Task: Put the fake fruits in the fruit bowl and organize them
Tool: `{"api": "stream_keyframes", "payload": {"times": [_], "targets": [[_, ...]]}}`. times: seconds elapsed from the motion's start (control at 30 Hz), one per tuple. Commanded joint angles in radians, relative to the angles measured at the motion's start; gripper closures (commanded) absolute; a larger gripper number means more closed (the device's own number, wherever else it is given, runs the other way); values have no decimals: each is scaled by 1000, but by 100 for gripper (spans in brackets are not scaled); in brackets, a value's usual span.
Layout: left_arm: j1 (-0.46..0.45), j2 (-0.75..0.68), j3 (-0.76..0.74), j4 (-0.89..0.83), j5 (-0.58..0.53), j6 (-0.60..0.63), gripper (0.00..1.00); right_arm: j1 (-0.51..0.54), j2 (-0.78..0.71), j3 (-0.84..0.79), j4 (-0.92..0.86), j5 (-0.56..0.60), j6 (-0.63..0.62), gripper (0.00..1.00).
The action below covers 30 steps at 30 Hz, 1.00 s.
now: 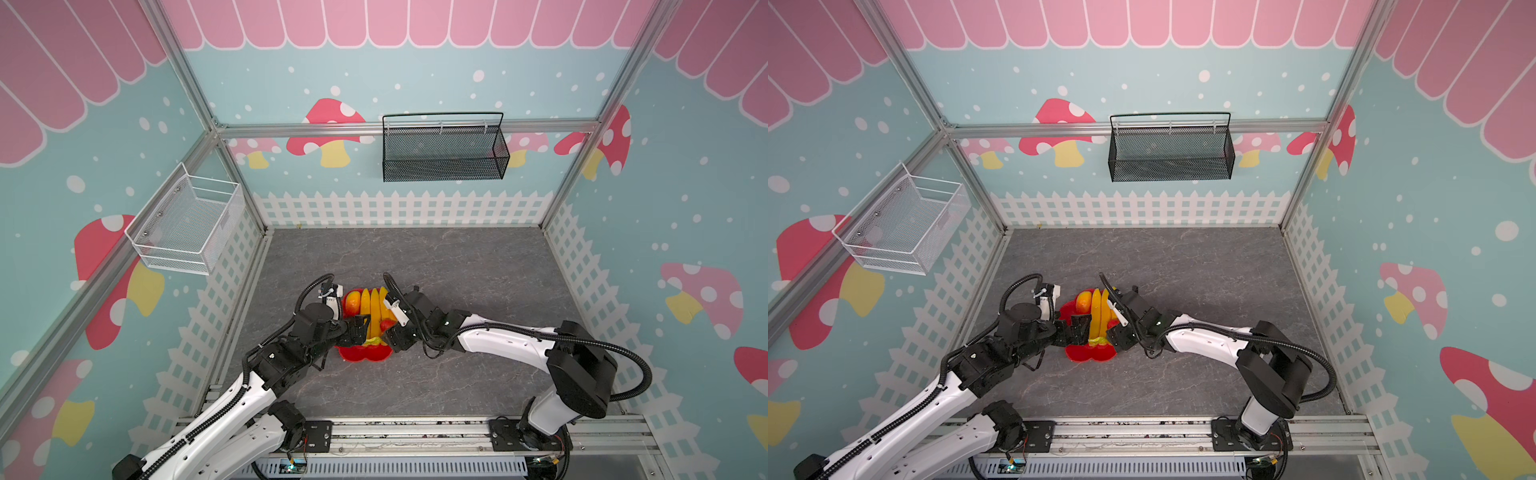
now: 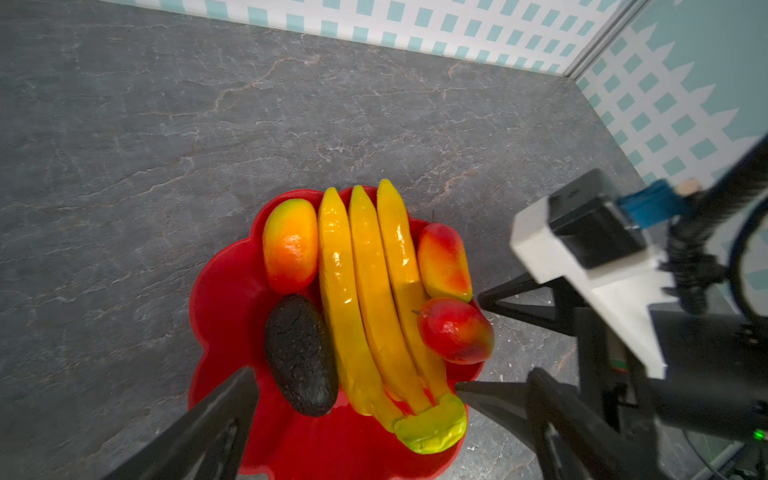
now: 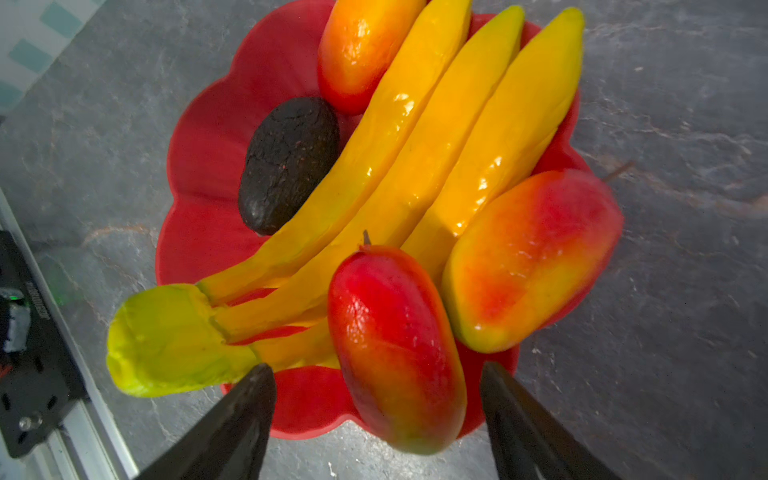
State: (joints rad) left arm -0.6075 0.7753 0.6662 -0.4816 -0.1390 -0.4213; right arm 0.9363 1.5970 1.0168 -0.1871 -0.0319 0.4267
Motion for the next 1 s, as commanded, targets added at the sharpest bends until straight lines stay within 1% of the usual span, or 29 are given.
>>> {"api": "stream_keyframes", "payload": {"times": [0.0, 0.07, 0.13, 0.2, 0.23, 0.3, 0.37, 0.4, 0.5, 0.53, 0.6, 0.63, 0.67, 0.7, 0.73, 0.8, 0.83, 0.87, 0.9, 0.93, 0.97], "targets": [[33, -16, 4, -57, -71, -39, 0, 5, -99, 12, -30, 56, 4, 13], [63, -25, 1, -77, -111, -63, 0, 5, -145, 11, -45, 93, 9, 8], [105, -39, -6, -91, -164, -83, 0, 1, -195, 6, -64, 144, 12, 1], [144, -46, -11, -111, -262, -98, 0, -34, -234, -6, -83, 176, 17, 2], [166, -45, -18, -119, -329, -95, 0, -77, -247, -16, -94, 165, 26, 2], [187, -42, -39, -123, -513, -93, 0, -195, -275, -53, -91, 121, 33, 2], [190, -54, -93, -59, -711, -63, 0, -340, -307, -114, -54, 121, 28, 2], [190, -65, -131, 0, -760, -35, 0, -401, -327, -140, -32, 142, 25, 2], [192, -87, -264, 245, -845, 71, 0, -594, -404, -230, 71, 255, 30, 2], [193, -76, -323, 377, -866, 120, 0, -656, -439, -276, 133, 280, 22, 2], [193, -29, -441, 683, -854, 241, 0, -739, -500, -390, 318, 352, -29, 2], [230, 18, -507, 883, -814, 310, 1, -764, -521, -461, 439, 391, -70, 2], [249, 56, -526, 989, -792, 333, 0, -783, -526, -526, 560, 414, -116, 2], [271, 90, -521, 1022, -771, 322, 0, -795, -518, -578, 665, 417, -154, 2], [313, 133, -519, 1067, -713, 311, 0, -806, -491, -620, 746, 417, -192, 2], [403, 202, -495, 1097, -586, 262, 0, -813, -410, -650, 845, 419, -241, 2], [451, 242, -485, 1126, -505, 238, 0, -815, -362, -648, 869, 431, -268, 2], [493, 290, -484, 1185, -446, 209, 0, -818, -315, -656, 926, 454, -288, 2], [520, 341, -487, 1259, -412, 190, 0, -820, -281, -677, 1003, 460, -305, 2], [537, 400, -491, 1358, -384, 183, 0, -828, -246, -714, 1117, 449, -325, 2], [540, 461, -486, 1436, -360, 233, 0, -838, -218, -745, 1216, 419, -352, 2]]}}
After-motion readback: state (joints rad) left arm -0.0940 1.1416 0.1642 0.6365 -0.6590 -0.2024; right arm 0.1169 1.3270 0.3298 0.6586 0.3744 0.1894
